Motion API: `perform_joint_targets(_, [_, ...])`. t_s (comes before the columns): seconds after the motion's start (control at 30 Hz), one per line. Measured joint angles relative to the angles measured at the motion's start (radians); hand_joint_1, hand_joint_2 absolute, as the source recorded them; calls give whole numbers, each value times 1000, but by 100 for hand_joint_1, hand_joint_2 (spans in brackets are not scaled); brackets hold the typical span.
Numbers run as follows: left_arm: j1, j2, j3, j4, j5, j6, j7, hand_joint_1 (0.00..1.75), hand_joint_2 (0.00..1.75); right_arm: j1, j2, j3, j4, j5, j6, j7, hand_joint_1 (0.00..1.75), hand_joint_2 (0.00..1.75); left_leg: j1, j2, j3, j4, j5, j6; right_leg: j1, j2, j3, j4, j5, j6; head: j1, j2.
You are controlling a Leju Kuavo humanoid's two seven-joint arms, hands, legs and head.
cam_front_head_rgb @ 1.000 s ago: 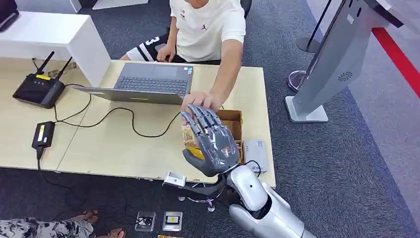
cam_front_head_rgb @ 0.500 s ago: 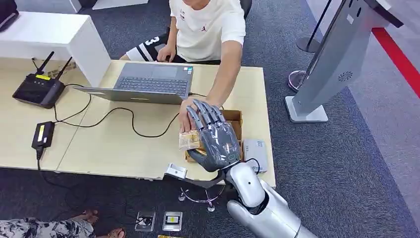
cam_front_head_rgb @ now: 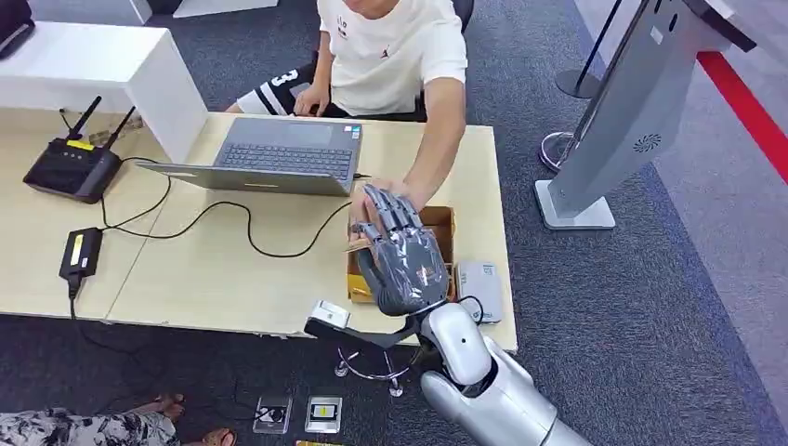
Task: Pass the card to the sensor for recognition and then transmit it.
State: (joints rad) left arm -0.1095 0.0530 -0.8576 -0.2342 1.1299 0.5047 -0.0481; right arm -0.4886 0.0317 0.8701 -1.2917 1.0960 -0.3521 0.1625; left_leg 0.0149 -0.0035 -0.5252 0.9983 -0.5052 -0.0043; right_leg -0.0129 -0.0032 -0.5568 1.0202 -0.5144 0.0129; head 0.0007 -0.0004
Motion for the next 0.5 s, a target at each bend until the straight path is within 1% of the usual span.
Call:
perform_joint_targets(0.37, [0, 0, 0, 0, -4, -6, 0, 0, 175, 0, 0, -21, 34, -7, -19, 4, 175, 175, 0, 0, 0, 0, 0, 0, 0, 0, 0, 0, 0, 0, 0, 0])
perform_joint_targets(0.47, [0, 0, 0, 0, -3, -2, 3, 0, 175, 1, 0, -26, 45, -21, -34, 4, 175, 175, 0, 0, 0, 0, 0, 0, 0, 0, 0, 0, 0, 0, 0, 0])
perform_joint_targets(0.5, [0, 0, 0, 0, -2, -1, 5, 0, 175, 0, 0, -29, 55, -34, -49, 5, 175, 175, 0, 0, 0, 0, 0, 0, 0, 0, 0, 0, 0, 0, 0, 0])
